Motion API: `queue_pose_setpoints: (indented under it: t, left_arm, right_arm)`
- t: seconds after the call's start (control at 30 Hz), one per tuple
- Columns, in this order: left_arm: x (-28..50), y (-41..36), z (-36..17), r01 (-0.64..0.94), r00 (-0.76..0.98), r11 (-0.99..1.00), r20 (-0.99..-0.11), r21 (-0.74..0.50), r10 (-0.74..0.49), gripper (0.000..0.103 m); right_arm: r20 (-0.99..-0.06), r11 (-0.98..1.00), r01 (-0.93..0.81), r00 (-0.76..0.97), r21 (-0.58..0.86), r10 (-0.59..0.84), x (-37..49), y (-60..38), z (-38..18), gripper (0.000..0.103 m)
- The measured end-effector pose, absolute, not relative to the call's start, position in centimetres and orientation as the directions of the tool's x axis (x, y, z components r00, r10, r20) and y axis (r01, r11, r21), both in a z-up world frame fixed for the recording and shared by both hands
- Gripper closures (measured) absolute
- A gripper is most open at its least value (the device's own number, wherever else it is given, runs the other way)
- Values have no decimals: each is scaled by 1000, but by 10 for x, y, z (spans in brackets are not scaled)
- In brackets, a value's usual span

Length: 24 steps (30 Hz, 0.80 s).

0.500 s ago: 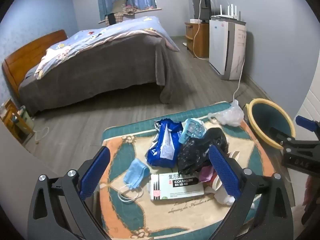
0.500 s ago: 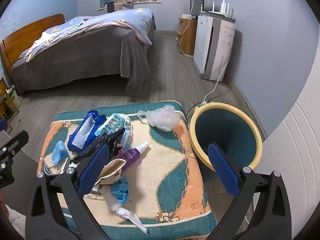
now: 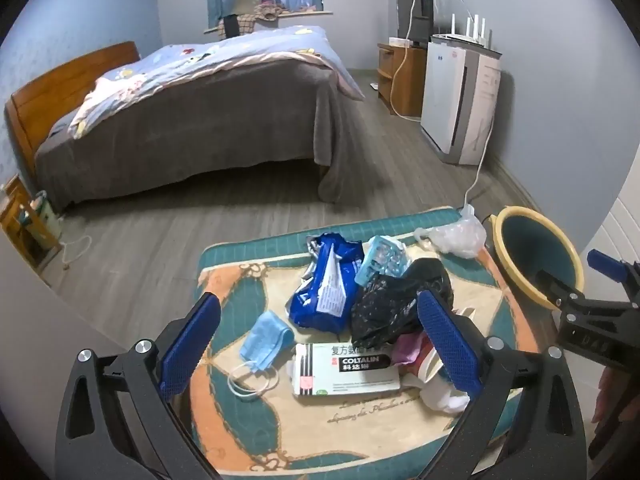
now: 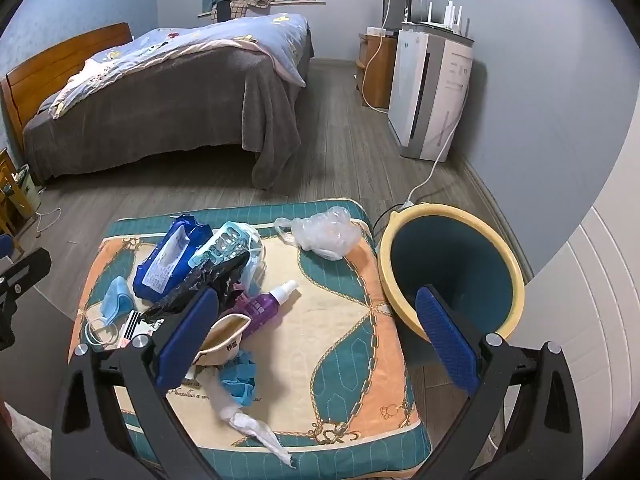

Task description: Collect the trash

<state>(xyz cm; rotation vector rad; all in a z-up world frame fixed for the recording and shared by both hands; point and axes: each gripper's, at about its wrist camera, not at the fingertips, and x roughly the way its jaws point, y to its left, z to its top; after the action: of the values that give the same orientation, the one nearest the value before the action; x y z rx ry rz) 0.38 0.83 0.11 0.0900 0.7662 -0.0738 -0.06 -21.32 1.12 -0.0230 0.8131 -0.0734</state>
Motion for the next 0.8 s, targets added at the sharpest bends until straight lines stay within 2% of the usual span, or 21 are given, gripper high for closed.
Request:
queue_pose_setpoints:
  t: [0.8]
  left_arm:
    - [4,9,1,99,719,994,-695,54,-34,5]
  right_arm:
    - [-736,997,59,673,-41,-70,1,-216,10,6]
